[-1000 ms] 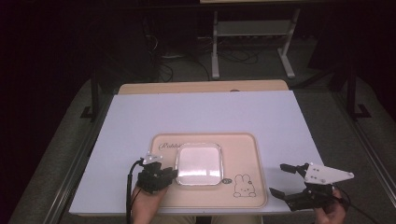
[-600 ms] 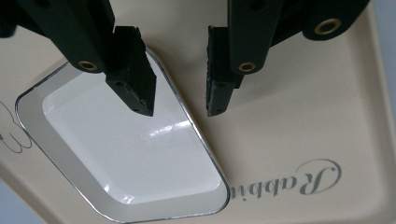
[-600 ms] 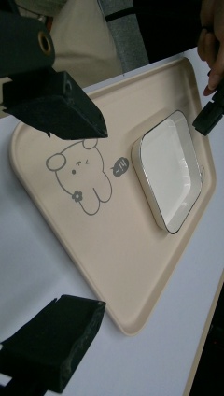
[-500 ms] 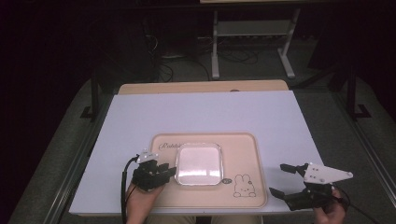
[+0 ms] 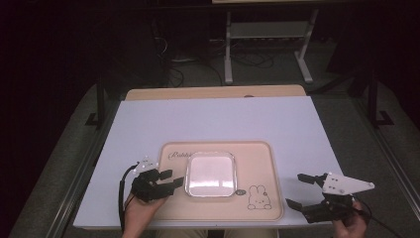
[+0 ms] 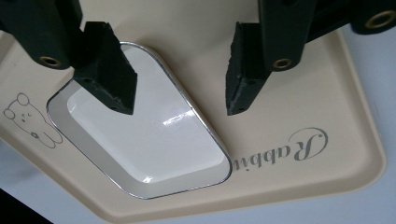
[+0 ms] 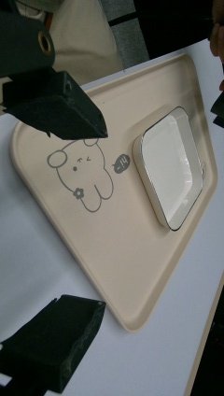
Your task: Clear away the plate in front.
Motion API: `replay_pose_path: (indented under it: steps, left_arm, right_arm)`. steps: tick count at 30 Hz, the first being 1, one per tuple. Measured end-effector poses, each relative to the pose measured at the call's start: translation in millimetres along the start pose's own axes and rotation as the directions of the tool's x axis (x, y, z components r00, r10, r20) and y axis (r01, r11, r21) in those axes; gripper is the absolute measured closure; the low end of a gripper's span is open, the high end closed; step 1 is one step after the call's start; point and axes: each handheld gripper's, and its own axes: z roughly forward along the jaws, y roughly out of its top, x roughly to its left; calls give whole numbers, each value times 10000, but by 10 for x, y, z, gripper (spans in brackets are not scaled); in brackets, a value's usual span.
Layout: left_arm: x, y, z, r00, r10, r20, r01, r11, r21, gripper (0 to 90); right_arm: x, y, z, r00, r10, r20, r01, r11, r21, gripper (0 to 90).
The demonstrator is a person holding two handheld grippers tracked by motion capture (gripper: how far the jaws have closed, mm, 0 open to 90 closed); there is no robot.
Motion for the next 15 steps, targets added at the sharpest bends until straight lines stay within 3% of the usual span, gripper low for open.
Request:
replay_pose_path:
  steps: [5,6,9,15]
  left_arm:
    - [37,-4,-61,9996,241,158,-239,9996,-147,340]
    - [56,-9,-90,9988,486,106,-484,9986,-223,317]
    - [85,-16,-141,9975,693,114,-688,9970,-354,283]
    - [125,-15,-229,9960,896,26,-894,9949,-468,251]
  right_arm:
    - [-2,0,0,10000,-2,15,2,10000,2,131]
    - [-4,-1,-2,10000,15,28,-15,10000,4,131]
    - [-7,-2,-3,10000,28,51,-28,10000,-6,131]
    - [-11,-3,-2,9999,64,101,-64,10000,17,131]
